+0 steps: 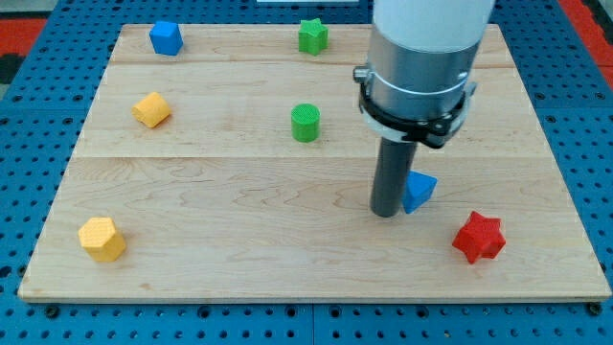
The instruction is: Move the blue triangle to the middle of the red blocks
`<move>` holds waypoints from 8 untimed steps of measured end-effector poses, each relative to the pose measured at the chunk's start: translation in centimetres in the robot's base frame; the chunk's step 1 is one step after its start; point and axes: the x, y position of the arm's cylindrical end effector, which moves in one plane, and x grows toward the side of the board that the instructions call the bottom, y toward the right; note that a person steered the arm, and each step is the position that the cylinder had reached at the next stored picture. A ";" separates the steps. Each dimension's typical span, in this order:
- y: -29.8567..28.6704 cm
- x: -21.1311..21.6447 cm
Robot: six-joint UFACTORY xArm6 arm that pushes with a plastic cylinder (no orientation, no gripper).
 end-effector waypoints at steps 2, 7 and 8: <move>6.2 -3.6; 8.0 -11.1; 8.6 -11.3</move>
